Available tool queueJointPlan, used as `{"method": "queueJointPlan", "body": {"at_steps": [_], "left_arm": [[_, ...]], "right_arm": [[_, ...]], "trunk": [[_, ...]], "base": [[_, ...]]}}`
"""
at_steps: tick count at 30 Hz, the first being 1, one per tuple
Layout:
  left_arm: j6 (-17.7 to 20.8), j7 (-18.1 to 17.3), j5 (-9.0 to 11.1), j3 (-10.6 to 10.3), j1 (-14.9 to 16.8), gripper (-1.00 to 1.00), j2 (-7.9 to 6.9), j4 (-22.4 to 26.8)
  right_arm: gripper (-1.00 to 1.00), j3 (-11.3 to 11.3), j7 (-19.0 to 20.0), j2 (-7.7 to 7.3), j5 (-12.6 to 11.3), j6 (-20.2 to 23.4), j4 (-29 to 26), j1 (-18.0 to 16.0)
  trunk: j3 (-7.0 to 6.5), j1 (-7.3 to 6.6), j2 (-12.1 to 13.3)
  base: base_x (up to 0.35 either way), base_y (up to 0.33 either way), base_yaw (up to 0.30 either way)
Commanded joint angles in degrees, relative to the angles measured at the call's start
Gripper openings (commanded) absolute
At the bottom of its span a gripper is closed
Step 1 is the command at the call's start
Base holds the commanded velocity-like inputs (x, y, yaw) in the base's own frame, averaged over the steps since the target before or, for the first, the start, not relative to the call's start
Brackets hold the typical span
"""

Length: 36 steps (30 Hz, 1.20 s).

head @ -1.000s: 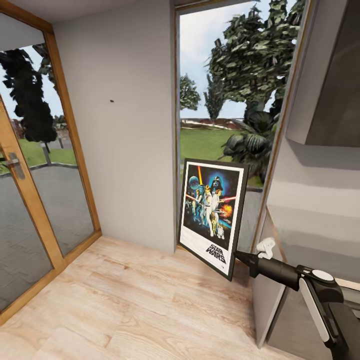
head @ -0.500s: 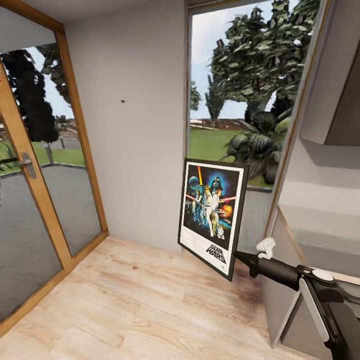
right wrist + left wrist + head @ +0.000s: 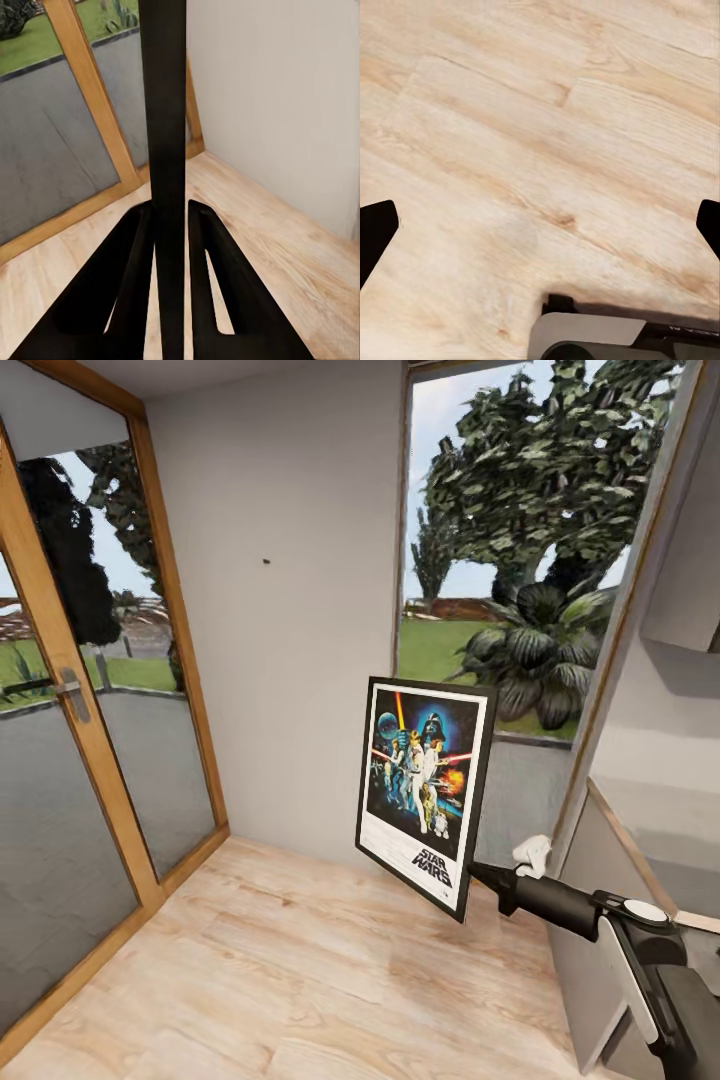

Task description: Pick up the poster from the kitchen countertop and hang it on one of the wall nails in the kitchen.

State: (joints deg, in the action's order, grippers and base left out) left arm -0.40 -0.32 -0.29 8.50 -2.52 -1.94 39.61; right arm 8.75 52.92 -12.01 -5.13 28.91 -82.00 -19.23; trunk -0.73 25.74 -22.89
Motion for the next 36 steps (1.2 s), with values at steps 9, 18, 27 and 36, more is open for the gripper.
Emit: {"method": "queueJointPlan", "body": {"at_steps": [9,18,27,36], "left_arm": [[0.0,0.0,0.0,0.0,0.0,1.00,0.00,0.0],[0.0,0.0,0.0,0.1,0.0,1.00,0.00,0.0],[0.0,-0.1,0.0,0.1,0.0,1.00,0.00,0.0],[0.0,-0.1,0.0,0.1,0.0,1.00,0.00,0.0]], "right_arm": [[-1.00,0.0,0.2,0.05,-0.6,0.6,0.0,0.0],[-1.00,0.0,0.1,0.06,-0.6,0.6,0.1,0.0],[-1.00,0.0,0.0,0.06,-0.6,0.6,0.1,0.0],[-1.00,0.0,0.0,0.06,-0.6,0.6,0.1,0.0]], "trunk": [[0.00,0.04,0.0],[0.00,0.04,0.0],[0.00,0.04,0.0],[0.00,0.04,0.0]], "base": [[0.199,0.296,0.000],[0.046,0.326,0.000],[0.001,0.331,0.000],[0.000,0.332,0.000]]}}
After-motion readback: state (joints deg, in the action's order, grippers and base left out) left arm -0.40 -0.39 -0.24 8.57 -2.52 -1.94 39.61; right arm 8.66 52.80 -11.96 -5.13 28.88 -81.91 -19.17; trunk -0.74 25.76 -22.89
